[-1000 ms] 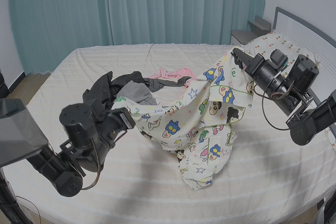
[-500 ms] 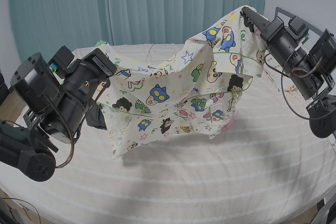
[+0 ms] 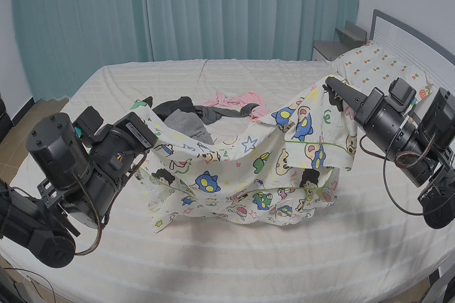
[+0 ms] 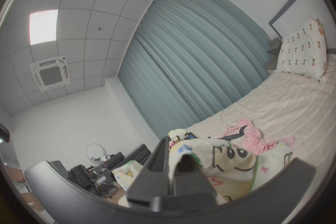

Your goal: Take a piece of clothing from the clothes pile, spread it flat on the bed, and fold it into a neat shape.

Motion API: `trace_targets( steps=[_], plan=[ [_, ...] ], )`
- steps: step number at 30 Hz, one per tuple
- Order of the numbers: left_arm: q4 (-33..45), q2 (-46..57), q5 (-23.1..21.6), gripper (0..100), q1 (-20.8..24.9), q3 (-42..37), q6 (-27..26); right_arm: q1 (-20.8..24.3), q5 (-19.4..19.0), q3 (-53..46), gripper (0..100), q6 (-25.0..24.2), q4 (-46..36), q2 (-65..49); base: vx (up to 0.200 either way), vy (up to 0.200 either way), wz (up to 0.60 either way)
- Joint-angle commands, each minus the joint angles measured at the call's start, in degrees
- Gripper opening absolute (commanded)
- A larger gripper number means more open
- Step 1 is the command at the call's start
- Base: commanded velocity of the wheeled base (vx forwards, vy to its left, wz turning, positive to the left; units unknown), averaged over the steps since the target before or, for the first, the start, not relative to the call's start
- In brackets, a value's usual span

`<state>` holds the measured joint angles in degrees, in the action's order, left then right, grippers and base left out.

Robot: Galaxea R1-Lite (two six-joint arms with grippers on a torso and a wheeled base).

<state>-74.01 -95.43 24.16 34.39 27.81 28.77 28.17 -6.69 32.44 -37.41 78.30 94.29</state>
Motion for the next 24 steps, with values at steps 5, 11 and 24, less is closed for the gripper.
trace_targets(
  steps=[5,11,24],
  plan=[
    [0.01,-0.46,0.18,0,2.17,-1.62,0.32,1.36,0.10,-1.41,0,-1.00,1.59,0.80,-0.040,0.000,0.00],
    [0.01,-0.02,0.18,0,2.17,-1.70,0.32,1.62,0.10,-1.59,0,-1.08,1.59,-0.78,-0.200,0.000,0.00],
    [0.09,3.58,0.36,0,2.61,-3.55,0.23,2.85,0.10,-1.68,0,-1.00,1.42,-3.50,-0.077,0.000,0.00]
  ],
)
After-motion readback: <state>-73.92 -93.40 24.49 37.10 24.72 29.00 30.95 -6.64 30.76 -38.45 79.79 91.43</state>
